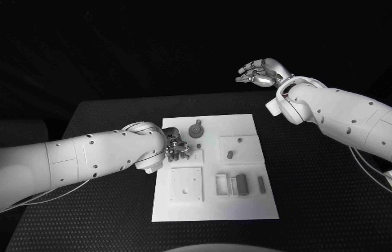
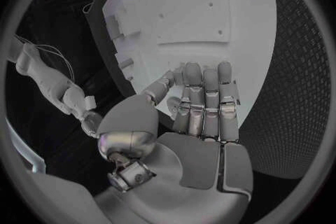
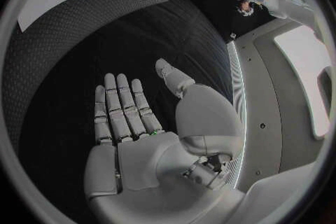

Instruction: Assemble the parts on the task board

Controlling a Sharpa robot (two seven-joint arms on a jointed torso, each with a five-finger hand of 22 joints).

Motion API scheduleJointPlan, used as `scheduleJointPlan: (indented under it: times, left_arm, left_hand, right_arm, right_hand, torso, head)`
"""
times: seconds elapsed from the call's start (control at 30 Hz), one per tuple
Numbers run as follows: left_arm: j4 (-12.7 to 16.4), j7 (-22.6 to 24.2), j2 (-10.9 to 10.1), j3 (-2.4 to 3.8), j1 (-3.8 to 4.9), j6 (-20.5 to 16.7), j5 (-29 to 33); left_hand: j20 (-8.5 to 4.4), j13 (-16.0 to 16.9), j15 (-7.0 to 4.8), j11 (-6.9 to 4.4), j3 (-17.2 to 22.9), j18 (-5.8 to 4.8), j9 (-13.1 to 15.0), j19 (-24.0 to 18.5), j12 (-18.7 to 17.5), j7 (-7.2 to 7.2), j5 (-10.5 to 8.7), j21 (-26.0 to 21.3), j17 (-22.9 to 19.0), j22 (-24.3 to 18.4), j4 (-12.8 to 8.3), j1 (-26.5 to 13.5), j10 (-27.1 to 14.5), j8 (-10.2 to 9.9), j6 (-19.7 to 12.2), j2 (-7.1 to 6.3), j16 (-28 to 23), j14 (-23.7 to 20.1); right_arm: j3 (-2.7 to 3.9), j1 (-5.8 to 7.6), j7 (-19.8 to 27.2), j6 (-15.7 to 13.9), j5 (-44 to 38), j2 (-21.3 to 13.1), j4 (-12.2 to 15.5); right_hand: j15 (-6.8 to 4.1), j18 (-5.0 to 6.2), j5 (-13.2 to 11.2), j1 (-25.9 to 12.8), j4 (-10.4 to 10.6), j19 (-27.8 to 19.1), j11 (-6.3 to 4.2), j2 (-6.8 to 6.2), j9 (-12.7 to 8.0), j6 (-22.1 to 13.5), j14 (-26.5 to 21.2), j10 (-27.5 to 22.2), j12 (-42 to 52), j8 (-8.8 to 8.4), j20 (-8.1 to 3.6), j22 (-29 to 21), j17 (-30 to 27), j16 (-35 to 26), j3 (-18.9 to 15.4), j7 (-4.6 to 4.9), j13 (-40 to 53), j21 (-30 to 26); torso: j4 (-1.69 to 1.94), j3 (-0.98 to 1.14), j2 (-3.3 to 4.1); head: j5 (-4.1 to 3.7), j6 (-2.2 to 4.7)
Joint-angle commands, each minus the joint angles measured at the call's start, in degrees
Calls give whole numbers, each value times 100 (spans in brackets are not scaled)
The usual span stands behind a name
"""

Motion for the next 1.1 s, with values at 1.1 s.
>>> scheduleJointPlan:
  times: [1.1]
  left_arm:
    - [40, 9, -6, -6, -24, 302, -17]
  left_hand:
    - [-20, -13, -24, -270, 61, -86, -48, 51, 75, -348, 27, 77, -10, 126, 0, 176, 174, -37, 467, -16, 68, 79]
  right_arm:
    - [-9, -34, 46, 116, 2, 20, -22]
  right_hand:
    - [6, 4, -20, -67, 33, 36, -5, -25, -16, -49, 43, 42, -48, -10, -3, 1, -9, -51, -14, 289, -4, -46]
  torso:
    - [2, -3, 1]
  head:
    - [1, -23]
